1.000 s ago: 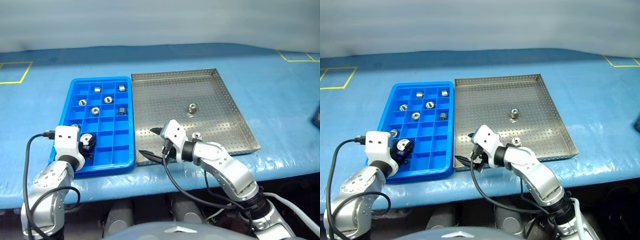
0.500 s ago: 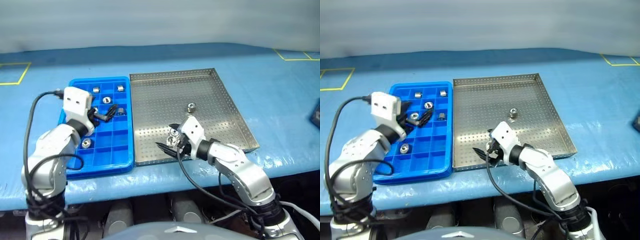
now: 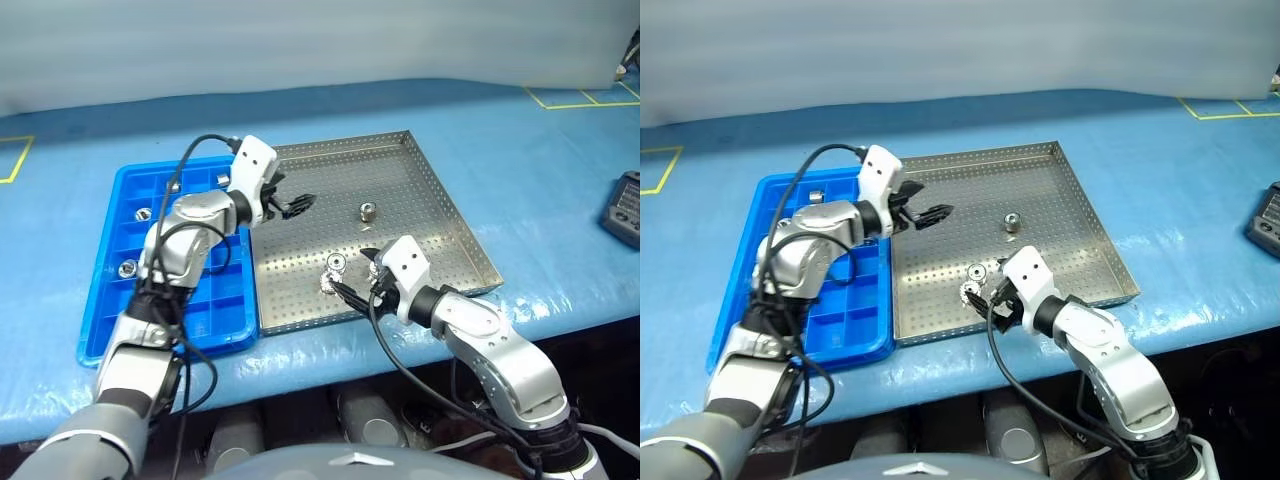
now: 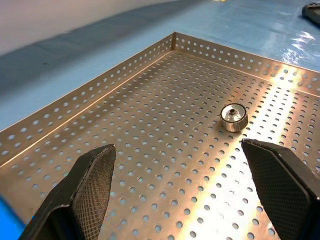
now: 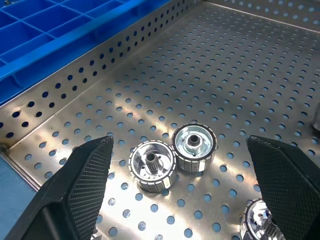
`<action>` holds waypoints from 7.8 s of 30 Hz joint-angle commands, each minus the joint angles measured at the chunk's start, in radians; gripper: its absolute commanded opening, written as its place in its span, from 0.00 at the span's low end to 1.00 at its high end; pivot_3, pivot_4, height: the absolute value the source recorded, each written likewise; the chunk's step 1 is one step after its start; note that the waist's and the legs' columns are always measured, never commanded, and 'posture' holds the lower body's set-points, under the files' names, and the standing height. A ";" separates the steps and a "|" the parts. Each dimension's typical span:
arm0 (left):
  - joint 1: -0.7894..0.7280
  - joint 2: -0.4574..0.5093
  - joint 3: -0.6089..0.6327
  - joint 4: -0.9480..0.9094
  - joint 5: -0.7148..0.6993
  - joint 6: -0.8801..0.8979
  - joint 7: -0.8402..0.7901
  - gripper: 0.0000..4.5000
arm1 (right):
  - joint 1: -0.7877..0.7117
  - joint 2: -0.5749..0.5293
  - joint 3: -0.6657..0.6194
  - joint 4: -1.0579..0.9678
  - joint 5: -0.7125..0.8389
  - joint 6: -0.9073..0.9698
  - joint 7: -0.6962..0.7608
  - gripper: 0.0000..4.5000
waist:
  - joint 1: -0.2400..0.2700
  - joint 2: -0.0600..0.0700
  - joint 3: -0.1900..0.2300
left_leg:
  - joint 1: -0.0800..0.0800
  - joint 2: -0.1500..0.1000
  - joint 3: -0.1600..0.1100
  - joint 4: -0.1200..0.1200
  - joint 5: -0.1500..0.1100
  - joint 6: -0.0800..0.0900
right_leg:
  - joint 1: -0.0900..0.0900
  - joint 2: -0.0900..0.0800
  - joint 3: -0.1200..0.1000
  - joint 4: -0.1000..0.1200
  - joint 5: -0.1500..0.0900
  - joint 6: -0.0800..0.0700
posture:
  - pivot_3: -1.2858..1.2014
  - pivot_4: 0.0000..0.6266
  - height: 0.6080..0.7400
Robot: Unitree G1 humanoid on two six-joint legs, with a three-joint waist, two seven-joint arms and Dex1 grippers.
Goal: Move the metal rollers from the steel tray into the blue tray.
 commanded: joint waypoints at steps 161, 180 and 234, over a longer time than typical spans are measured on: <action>1.000 0.006 0.085 -0.837 -0.026 -0.343 0.200 0.99 | -0.074 0.004 -0.006 0.138 -0.051 0.006 0.020 1.00 | 0.069 -0.002 0.000 | 0.003 0.001 0.002 -0.003 0.000 -0.001 | 0.000 -0.001 -0.001 0.000 -0.006 -0.010 | 0.50 0.24 1.00; 1.018 0.006 0.085 -0.844 -0.025 -0.337 0.198 0.99 | -0.076 0.005 -0.001 0.137 -0.056 0.003 0.023 1.00 | 0.069 -0.002 0.000 | 0.003 0.001 0.002 -0.003 0.000 -0.001 | 0.000 -0.001 0.000 0.000 -0.006 -0.011 | 0.50 0.24 1.00; 1.002 0.008 0.086 -0.827 -0.030 -0.341 0.171 0.99 | -0.280 0.244 -0.177 0.330 -0.140 -0.078 -0.298 1.00 | 0.066 -0.001 0.000 | 0.003 0.001 0.002 -0.004 0.000 -0.001 | -0.001 -0.001 0.000 0.000 -0.006 -0.010 | 0.50 0.24 1.00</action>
